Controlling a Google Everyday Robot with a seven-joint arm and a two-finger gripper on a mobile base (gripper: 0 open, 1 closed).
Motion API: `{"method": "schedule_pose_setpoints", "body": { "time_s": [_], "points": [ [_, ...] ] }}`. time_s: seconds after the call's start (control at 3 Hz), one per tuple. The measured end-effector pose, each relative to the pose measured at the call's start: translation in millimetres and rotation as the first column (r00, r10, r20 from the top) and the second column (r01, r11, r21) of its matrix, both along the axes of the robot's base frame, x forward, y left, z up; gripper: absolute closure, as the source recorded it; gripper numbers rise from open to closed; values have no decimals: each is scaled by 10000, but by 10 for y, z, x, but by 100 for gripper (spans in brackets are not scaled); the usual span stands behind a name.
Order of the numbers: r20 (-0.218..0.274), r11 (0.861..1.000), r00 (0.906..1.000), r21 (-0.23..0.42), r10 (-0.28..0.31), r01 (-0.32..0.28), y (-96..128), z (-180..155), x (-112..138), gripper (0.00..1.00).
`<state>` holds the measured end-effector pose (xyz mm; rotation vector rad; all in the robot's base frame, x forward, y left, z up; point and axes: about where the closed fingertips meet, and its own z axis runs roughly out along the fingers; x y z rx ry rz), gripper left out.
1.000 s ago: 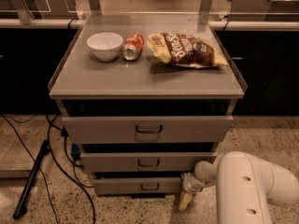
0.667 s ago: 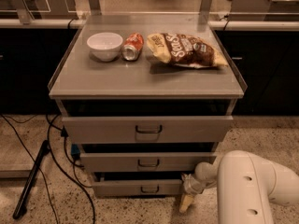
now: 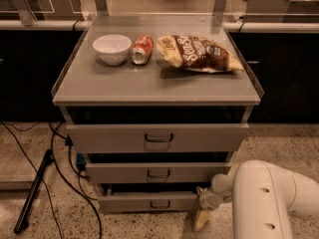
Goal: Open bottom drawer
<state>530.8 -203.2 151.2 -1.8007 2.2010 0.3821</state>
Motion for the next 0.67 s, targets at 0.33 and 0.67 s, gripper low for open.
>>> {"method": "schedule_pose_setpoints", "body": {
  "time_s": [0.33,0.67],
  "points": [
    [-347,9998,9992,-27,-186,185,-83,9,-87,0],
    [-878,9990,9951,-99,-452,445,-213,27,-235,0]
  ]
}}
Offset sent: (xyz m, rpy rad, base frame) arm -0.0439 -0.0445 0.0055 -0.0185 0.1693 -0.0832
